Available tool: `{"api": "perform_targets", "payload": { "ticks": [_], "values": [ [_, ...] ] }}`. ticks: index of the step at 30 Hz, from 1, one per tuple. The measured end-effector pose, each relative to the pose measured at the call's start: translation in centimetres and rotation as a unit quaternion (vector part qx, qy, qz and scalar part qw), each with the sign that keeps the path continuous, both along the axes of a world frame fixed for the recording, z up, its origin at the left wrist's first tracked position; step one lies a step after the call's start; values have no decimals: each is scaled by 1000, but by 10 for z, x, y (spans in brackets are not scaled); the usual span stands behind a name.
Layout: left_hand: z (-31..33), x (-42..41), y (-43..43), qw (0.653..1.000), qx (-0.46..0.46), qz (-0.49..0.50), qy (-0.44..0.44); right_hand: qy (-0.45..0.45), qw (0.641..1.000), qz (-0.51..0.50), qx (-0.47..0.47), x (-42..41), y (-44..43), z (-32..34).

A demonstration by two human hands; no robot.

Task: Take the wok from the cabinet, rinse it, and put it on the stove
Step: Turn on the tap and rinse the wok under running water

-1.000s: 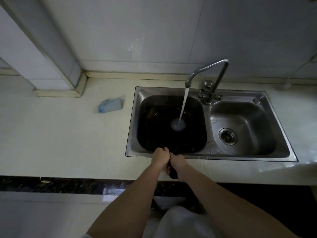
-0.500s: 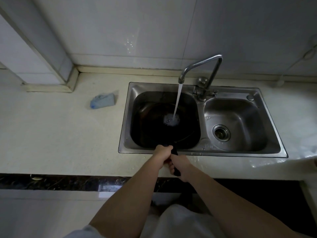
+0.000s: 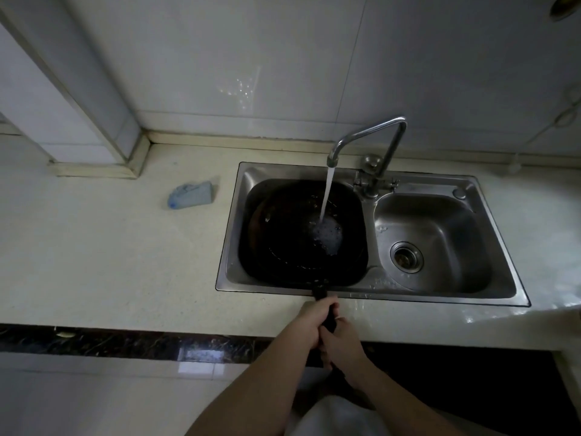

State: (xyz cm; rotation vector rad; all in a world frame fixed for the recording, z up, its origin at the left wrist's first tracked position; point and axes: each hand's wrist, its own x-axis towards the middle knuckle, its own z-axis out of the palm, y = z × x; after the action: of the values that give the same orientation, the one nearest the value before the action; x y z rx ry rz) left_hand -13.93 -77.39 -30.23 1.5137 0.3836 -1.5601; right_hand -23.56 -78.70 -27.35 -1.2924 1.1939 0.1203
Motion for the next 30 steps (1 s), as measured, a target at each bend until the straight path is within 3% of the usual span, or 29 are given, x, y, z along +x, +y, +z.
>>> {"api": "perform_targets", "payload": {
  "ticks": [6,12,17,23,30],
  "values": [
    [7,-6,1,998,-12,-34,-47,15,998,6,-66,-4,6,-4],
    [28,3,-2,996,-7,-77,-33,38,996,-3,-85,8,6,8],
    [30,2,0,998,-38,-44,-11,46,992,19,-115,7,5,9],
    [23,-1,6,995,-73,-42,-45,-3,995,-13,-97,2,9,7],
    [29,-5,8,981,-77,-75,-160,-48,998,-16,-28,-2,-1,12]
  ]
}}
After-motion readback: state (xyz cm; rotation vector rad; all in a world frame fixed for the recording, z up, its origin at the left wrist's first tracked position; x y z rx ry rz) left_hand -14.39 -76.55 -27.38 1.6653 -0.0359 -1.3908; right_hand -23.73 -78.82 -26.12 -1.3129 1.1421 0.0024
